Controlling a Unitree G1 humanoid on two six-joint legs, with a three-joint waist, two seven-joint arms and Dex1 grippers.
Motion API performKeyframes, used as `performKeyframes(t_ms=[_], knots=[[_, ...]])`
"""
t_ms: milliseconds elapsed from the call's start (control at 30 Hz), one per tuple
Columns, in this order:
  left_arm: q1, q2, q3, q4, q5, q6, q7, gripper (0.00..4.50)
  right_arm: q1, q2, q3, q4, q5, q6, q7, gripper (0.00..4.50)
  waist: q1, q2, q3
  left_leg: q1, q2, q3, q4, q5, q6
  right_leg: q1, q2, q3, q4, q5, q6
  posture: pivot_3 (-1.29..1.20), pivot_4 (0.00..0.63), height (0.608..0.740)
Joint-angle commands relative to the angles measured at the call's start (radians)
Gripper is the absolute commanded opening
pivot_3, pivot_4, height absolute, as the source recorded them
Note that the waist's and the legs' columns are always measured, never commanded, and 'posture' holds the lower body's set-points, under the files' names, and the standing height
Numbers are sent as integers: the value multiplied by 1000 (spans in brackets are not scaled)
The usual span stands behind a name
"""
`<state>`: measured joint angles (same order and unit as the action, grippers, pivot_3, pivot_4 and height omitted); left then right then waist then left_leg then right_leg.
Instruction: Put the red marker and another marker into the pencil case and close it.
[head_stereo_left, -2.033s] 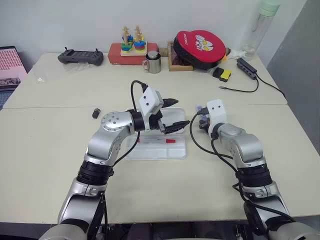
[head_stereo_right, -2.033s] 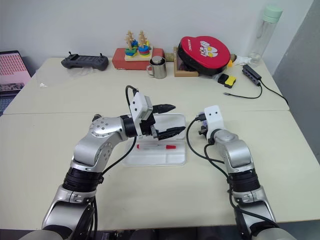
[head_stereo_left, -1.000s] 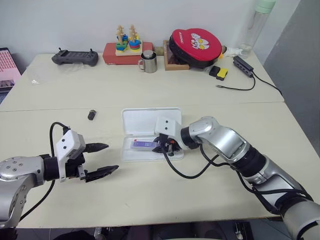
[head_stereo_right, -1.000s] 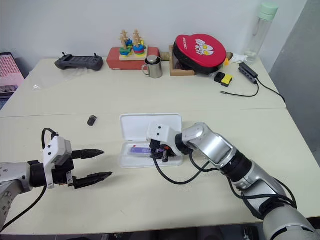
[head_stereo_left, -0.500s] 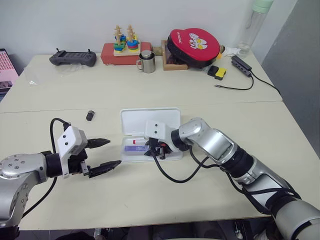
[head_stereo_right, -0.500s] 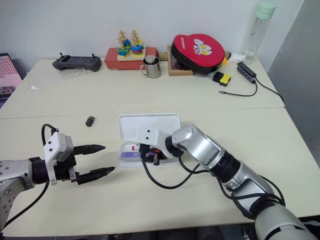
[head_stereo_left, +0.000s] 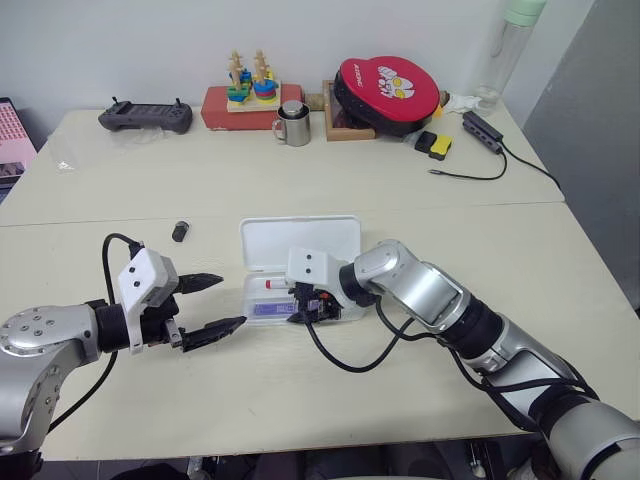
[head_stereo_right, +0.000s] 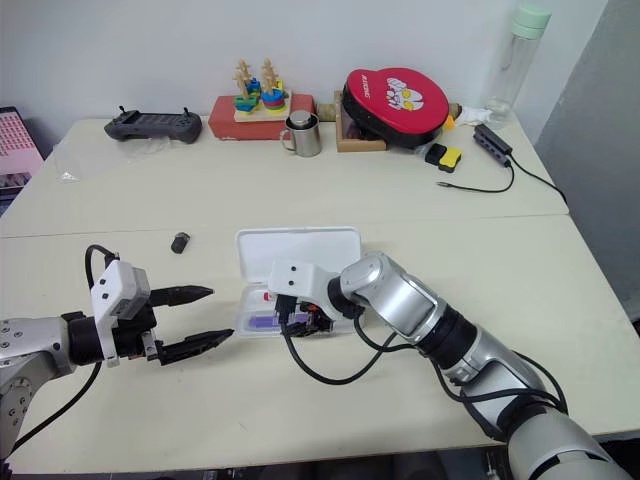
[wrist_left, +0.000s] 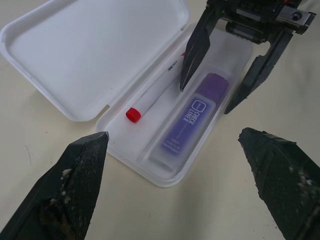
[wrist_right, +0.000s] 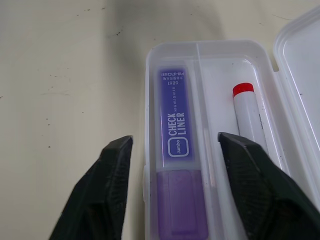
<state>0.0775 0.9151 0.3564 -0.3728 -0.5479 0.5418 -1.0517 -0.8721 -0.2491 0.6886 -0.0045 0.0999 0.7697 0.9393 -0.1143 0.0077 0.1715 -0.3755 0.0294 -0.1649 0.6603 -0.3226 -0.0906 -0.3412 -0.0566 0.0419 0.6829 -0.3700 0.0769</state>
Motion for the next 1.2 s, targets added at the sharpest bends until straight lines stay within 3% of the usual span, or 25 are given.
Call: performKeyframes(t_ms=[33, 133, 333, 500, 733, 967, 1200], knots=[[-58, -33, 41, 24, -41, 37, 76, 4500, -12, 13, -83, -43, 39, -30, 17, 3879, 1, 0, 0, 0, 0, 0, 0, 0, 0, 0, 0, 0, 0, 0, 0, 0, 150, 740], [-134, -75, 65, 97, -24, 68, 190, 4500, -29, 55, -228, -89, 145, -6, 19, 4437, 0, 0, 0, 0, 0, 0, 0, 0, 0, 0, 0, 0, 0, 0, 0, 0, 150, 740], [-354, -150, 1, 366, 145, 28, 467, 4500, -120, 106, -461, -91, 250, -10, -60, 4437, -2, -1, -1, 2, 0, -1, 0, 0, 0, 2, 0, -1, 2, 0, 0, 0, 150, 740], [-536, -198, -60, 653, 259, -40, 580, 4500, -169, 91, -497, -52, 235, -42, -110, 4437, 2, -4, -2, 6, -1, -1, 1, 0, 0, 4, 0, -2, 8, 0, 0, 0, 150, 740], [-732, -256, -143, 1077, 360, -179, 606, 4500, -174, 99, -513, -49, 233, -65, -178, 4437, -5, -4, -2, 7, -1, 0, 1, 0, 0, 1, 0, -2, 15, 0, 0, 0, 150, 740], [-819, -312, -154, 1313, 383, -255, 620, 4500, -180, 78, -525, -60, 246, -58, -192, 4437, -2, -4, -2, 7, -1, -1, 2, 0, 0, 0, -1, -3, 15, 0, 0, 0, 150, 740], [-843, -324, -134, 1403, 379, -284, 649, 3204, -181, 60, -535, -76, 269, -35, -184, 4500, 1, -3, -3, 9, -1, -2, 2, 0, 0, 0, -1, -2, 15, 0, 0, 0, 150, 740]])
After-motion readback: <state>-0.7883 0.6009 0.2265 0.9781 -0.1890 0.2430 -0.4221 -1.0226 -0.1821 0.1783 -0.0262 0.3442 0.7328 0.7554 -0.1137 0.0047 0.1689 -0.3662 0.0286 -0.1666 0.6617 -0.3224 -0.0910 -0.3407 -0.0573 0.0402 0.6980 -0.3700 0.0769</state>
